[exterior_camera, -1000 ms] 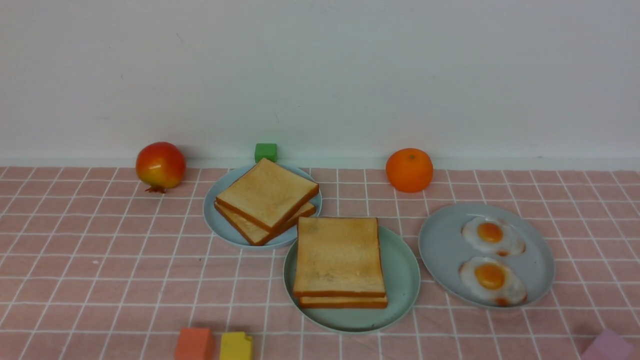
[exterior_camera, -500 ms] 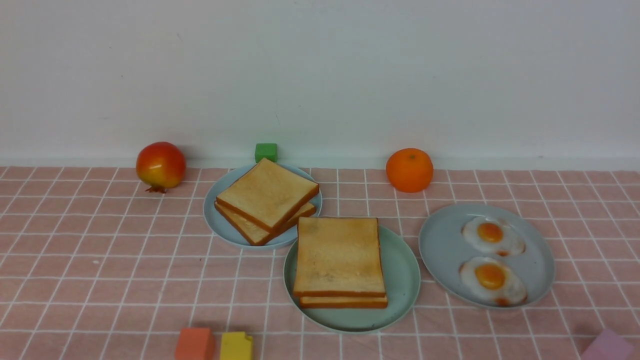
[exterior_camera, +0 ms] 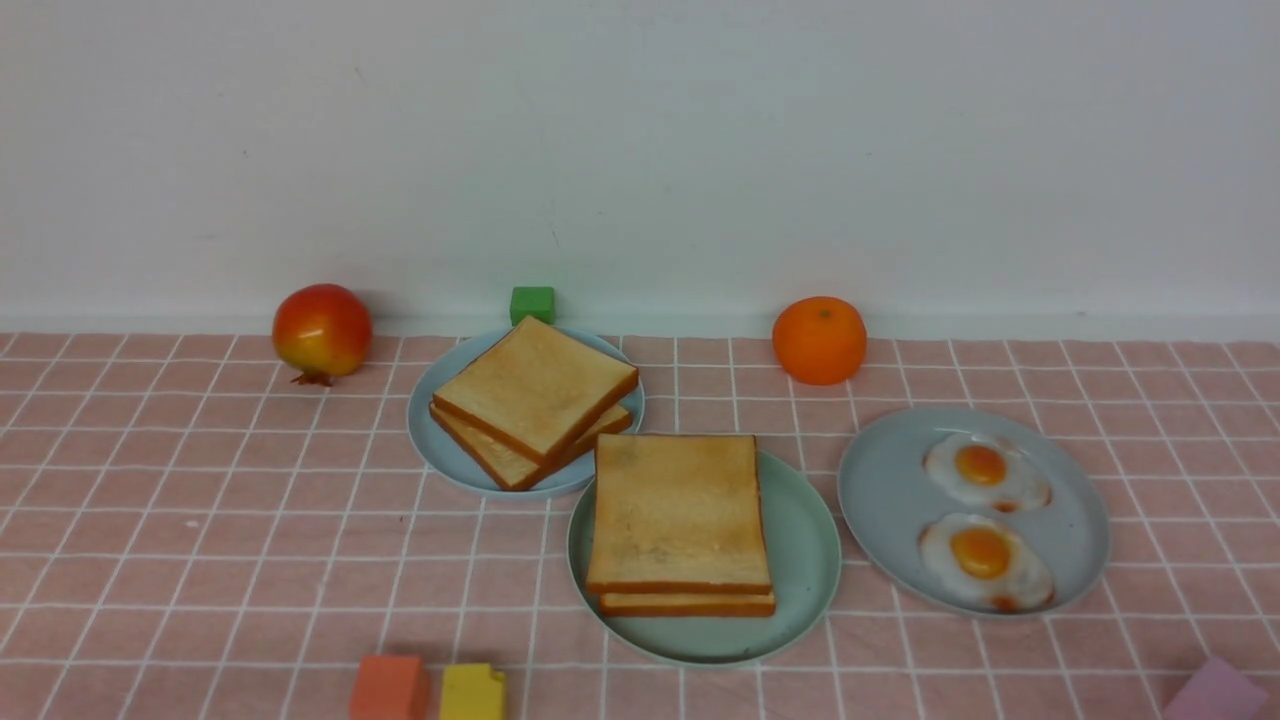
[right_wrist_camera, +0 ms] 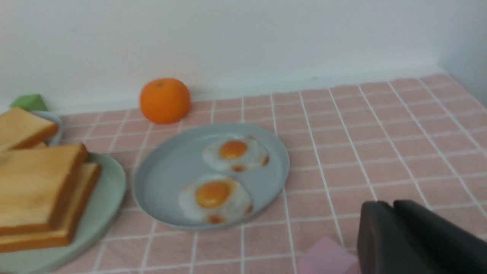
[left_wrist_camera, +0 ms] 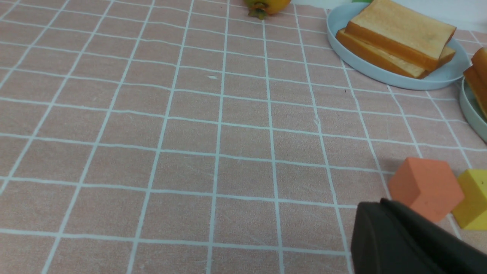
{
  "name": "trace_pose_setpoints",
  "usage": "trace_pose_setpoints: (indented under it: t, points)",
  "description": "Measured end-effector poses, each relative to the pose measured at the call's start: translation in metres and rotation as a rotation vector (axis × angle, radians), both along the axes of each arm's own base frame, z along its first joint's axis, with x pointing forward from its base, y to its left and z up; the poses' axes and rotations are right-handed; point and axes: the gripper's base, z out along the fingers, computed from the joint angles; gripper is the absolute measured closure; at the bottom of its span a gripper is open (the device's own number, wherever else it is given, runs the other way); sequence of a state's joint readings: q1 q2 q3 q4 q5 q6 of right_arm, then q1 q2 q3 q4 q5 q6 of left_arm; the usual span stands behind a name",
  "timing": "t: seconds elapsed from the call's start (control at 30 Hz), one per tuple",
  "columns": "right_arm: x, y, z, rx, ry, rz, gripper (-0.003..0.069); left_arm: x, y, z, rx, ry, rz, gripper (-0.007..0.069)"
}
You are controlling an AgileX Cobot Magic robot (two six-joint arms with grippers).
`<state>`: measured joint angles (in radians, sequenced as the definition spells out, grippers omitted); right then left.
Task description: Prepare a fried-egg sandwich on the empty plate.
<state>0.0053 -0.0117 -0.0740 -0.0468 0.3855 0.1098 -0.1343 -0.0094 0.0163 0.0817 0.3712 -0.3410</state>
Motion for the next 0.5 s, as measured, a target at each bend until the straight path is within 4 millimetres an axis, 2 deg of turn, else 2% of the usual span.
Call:
trace_pose_setpoints:
  t: [0.1, 0.23, 0.5]
  points:
    - [0.003, 0.001, -0.029, 0.011, 0.075, 0.004, 0.0575, 0.0, 0.0, 0.0, 0.0, 0.0, 0.0, 0.0612]
    - [0.003, 0.002, -0.033, -0.06, 0.102, 0.034, 0.0568, 0.0, 0.0, 0.0, 0.0, 0.0, 0.0, 0.0612]
    - [0.002, 0.004, -0.033, -0.064, 0.105, 0.062, 0.0562, 0.0, 0.0, 0.0, 0.0, 0.0, 0.0, 0.0608]
